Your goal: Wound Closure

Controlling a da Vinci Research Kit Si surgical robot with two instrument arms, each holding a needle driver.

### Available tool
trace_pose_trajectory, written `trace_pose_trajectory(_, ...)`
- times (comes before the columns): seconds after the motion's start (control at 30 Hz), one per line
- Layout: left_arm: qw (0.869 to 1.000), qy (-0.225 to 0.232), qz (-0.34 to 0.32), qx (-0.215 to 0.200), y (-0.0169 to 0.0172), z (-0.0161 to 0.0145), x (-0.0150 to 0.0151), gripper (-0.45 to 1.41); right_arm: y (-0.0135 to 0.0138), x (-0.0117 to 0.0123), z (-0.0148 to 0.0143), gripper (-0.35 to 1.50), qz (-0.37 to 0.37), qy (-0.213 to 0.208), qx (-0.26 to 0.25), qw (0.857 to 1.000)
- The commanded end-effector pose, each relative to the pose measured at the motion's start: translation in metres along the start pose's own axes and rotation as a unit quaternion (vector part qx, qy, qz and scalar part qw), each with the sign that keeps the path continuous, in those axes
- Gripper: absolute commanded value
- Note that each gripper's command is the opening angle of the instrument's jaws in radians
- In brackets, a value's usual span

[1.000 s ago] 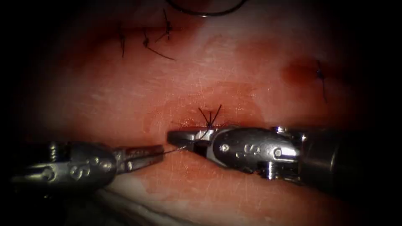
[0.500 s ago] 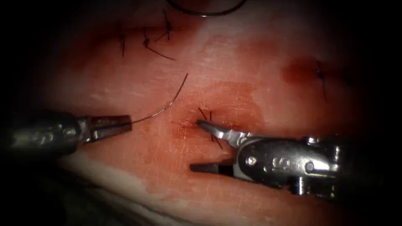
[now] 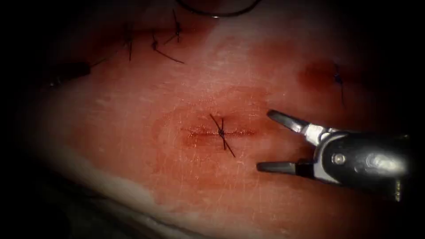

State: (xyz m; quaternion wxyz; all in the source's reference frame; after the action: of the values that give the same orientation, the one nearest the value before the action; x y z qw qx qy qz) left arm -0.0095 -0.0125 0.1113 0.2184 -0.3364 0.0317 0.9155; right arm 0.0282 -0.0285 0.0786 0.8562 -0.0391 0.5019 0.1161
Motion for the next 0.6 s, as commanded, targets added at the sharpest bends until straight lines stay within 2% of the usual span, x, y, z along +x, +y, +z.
trace_pose_trajectory(0.03,1.000,-0.004,-0.001,-0.005,0.0004,0.0013,-0.0010,-0.45,-0.0006,-0.0004,0.0010,1.31,0.000,0.001,0.001,1.000)
trace_pose_trajectory(0.2,0.999,-0.022,-0.014,-0.021,0.0009,0.0032,-0.0032,-0.45,-0.0005,-0.0004,0.0010,1.31,0.000,0.001,0.001,1.000)
trace_pose_trajectory(0.33,0.997,-0.015,-0.059,-0.055,0.0011,0.0038,-0.0037,0.59,-0.0005,-0.0004,0.0010,1.31,0.000,0.000,0.001,1.000)
trace_pose_trajectory(0.4,0.995,-0.010,-0.078,-0.059,0.0010,0.0037,-0.0033,0.76,-0.0005,-0.0004,0.0010,1.31,0.000,0.000,0.001,1.000)
trace_pose_trajectory(0.6,0.994,0.004,-0.090,-0.061,0.0006,0.0028,-0.0020,0.88,-0.0004,-0.0003,0.0008,1.31,0.001,0.000,0.001,1.000)
